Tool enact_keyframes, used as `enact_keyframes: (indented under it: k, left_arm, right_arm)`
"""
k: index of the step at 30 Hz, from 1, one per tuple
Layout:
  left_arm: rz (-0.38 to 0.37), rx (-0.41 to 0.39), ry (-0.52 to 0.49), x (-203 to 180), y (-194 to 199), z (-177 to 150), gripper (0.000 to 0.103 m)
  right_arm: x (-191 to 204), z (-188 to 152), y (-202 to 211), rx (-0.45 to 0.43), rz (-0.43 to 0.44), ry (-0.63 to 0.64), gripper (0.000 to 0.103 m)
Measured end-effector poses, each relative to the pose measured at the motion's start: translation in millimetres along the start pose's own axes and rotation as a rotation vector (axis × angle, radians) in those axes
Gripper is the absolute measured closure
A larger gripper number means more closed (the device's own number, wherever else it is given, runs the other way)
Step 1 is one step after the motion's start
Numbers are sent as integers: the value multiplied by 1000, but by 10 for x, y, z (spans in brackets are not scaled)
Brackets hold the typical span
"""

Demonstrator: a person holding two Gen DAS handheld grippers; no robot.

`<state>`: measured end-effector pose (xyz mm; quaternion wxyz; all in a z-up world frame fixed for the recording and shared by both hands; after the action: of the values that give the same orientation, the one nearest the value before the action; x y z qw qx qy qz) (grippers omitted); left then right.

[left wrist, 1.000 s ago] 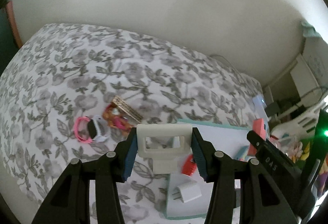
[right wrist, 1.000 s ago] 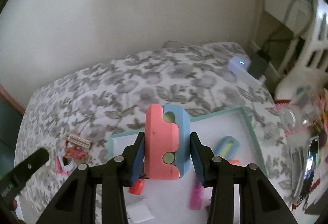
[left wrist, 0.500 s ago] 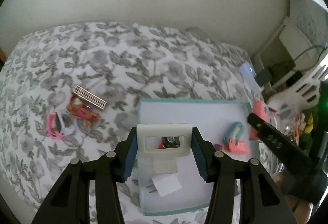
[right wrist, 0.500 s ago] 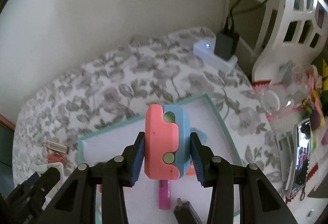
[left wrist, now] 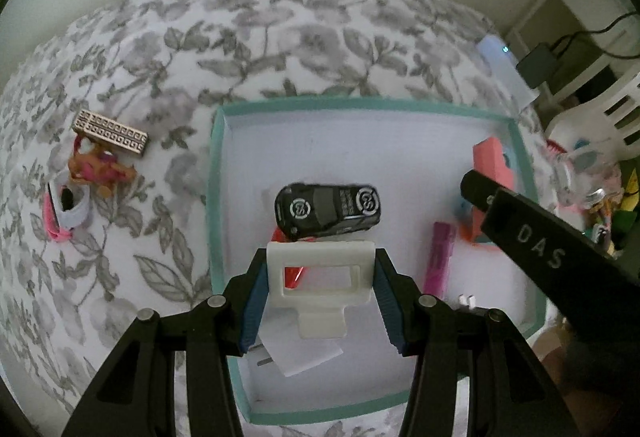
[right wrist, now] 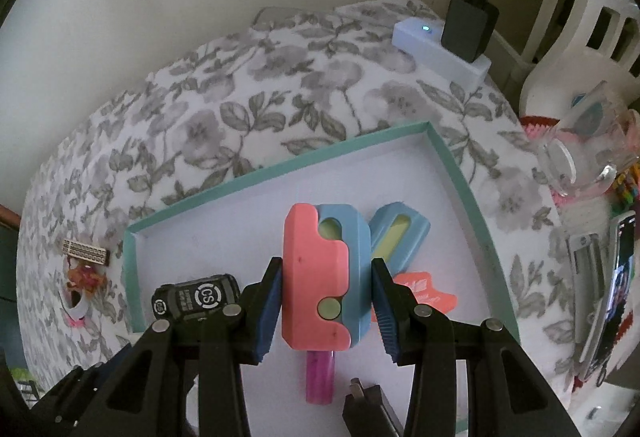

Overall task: Organize rigid objects
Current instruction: 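Carry the white frame and pink-blue block over the tray and lower them, then open both grippers to release the frame and block in the tray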

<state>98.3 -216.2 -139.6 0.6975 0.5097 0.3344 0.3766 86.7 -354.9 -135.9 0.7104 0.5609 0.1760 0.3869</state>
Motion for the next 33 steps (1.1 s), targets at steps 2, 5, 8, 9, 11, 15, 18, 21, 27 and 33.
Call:
enact_keyframes:
  k: [2, 5, 8, 9, 11, 15, 18, 21, 27, 33]
  left_arm:
    - [5, 8, 1, 10, -25, -11, 51]
    - [9, 9, -3, 10, -26, -12, 51]
    - [14, 11, -5, 21, -42, -1, 51]
    - [15, 13, -5, 18, -54, 3, 51]
    - [17, 16, -4, 19, -63, 3, 51]
    - [18, 19, 4, 35, -70, 11, 48]
    - [18, 20, 7, 51, -50, 5, 33]
    - [23, 18, 14, 77, -25, 6, 32]
    - [44, 9, 31, 177, 19, 12, 25]
    - [55, 1, 58, 292, 55, 32, 25]
  right_arm:
    - [11, -14, -23, 6, 0, 4, 58]
    - [19, -36, -56, 15, -3, 8, 58]
    - [34, -56, -86, 24, -2, 12, 58]
    - [40, -62, -93, 26, -2, 15, 58]
    - [54, -69, -102, 29, -1, 19, 58]
    - [76, -63, -79, 24, 4, 26, 57]
    - [85, -54, -63, 18, 3, 33, 57]
    - [93, -66, -94, 27, 1, 40, 58]
    - [84, -74, -111, 33, -6, 42, 58]
    - [82, -57, -76, 26, -2, 37, 58]
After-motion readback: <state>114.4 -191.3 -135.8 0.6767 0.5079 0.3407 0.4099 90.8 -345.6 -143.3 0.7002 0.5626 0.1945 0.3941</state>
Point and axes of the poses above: each gripper's, at about its wrist camera, not at the fingertips, and y roughly against the way its jaws point, x to its left, z to its top, the point moved 8 cm from there along -y, roughly the way its jaws point, and after that the axes turned 10 degrees about -y, right-handed, at the moved point
